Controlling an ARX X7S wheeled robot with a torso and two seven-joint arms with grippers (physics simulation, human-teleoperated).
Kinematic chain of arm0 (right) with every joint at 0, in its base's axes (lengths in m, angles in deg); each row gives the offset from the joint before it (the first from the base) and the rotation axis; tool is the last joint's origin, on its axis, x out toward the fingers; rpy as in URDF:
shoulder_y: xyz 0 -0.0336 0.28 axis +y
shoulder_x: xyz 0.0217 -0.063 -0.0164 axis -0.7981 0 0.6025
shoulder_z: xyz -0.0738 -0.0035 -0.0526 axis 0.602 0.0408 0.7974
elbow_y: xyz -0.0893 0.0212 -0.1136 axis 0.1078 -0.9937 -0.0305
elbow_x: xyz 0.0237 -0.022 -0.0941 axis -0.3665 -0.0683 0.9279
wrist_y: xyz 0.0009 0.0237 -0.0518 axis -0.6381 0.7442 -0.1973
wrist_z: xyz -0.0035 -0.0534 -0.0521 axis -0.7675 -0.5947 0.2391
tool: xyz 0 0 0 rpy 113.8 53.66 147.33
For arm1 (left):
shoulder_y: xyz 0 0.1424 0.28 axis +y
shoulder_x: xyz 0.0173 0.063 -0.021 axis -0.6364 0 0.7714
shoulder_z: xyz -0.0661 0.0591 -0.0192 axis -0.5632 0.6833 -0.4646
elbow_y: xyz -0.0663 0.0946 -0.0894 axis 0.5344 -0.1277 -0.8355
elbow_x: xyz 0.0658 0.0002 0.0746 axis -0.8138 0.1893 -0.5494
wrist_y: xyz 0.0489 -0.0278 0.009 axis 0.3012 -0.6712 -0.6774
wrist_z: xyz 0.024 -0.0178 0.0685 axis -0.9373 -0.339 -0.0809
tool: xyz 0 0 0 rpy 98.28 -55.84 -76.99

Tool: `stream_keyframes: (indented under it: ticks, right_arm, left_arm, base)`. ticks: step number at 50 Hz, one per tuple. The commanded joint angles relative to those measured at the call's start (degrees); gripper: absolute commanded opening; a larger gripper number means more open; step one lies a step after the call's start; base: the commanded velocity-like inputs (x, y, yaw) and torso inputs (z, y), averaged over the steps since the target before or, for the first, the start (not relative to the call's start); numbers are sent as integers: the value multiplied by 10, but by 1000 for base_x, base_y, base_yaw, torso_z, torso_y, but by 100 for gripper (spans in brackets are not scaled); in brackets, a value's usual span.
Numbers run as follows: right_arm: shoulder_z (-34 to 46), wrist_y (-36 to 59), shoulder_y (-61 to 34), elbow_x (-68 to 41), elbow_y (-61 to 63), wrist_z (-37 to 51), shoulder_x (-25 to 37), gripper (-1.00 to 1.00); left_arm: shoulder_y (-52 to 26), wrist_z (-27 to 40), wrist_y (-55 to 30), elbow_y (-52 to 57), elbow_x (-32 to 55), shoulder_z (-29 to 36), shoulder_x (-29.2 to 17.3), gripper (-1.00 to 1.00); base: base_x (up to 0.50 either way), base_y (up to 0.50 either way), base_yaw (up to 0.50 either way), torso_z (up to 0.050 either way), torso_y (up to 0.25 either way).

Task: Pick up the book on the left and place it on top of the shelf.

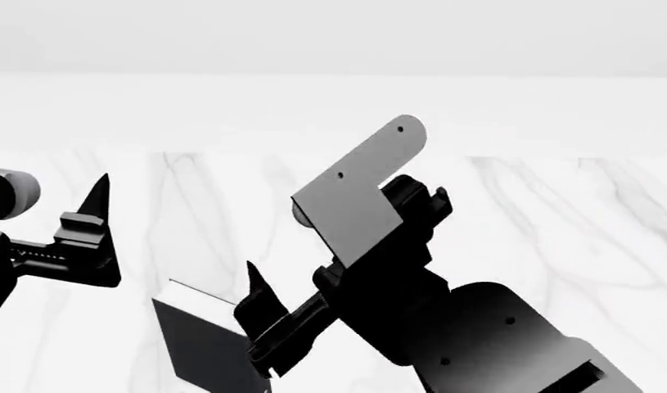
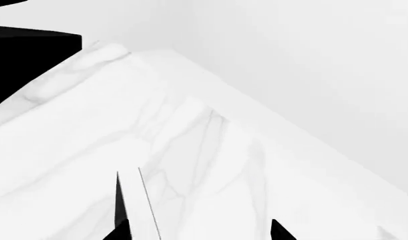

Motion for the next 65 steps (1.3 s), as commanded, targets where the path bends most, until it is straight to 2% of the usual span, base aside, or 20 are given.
stream_keyframes:
  ticks: [1, 25, 65]
  right_arm:
    - [21, -29, -10, -8, -46, -63, 1, 100]
    - [76, -99, -18, 25, -137, -79, -10, 100]
    - [159, -246, -21, 78, -382, -110, -90, 100]
  left_arm:
    - [3, -6, 16, -5, -3, -16, 8, 100]
    - [11, -5, 27, -10, 2, -16, 4, 100]
    - [14, 1, 30, -3, 16, -17, -4, 100]
  base:
    - [0, 0, 0, 0, 0]
    - [0, 0, 0, 0, 0]
    - [0, 0, 0, 0, 0]
